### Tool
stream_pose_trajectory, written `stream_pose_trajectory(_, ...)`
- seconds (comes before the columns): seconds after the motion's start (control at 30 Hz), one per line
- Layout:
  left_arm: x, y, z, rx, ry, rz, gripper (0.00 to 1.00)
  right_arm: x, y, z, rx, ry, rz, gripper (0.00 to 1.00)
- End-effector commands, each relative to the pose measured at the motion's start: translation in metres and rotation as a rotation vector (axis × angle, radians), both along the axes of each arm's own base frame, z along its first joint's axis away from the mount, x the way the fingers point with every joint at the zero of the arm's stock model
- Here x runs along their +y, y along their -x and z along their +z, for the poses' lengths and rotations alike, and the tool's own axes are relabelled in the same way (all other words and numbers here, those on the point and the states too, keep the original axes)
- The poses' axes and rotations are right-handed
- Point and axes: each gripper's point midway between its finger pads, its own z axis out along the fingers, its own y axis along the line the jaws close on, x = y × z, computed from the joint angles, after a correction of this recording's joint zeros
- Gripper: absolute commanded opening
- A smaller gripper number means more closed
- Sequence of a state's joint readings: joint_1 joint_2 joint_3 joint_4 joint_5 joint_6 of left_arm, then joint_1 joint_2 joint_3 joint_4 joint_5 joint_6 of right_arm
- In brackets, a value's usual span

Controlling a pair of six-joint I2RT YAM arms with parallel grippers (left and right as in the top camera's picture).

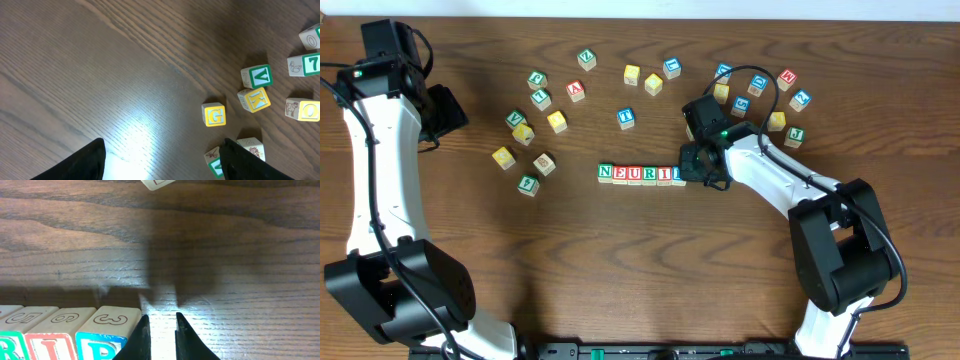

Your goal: Spell out NEURIPS

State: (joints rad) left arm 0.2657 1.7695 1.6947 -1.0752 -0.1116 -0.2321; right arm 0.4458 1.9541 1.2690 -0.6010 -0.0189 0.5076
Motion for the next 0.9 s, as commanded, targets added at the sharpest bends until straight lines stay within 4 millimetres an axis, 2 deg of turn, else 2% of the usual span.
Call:
stream_pose_trajectory(0.0, 0.0032, -0.0001, 0.0021, 0.002, -0.012, 0.005, 0.72, 0.0047, -0.0027, -0.0004, -0.010, 0.001, 0.023, 0.12)
stream_pose_trajectory(0.87, 0.0032, -0.0001, 0.0021, 0.002, -0.012, 0.005, 0.72, 0.0133, -0.0084, 0.0026, -0.045, -0.018, 0.062, 0.12)
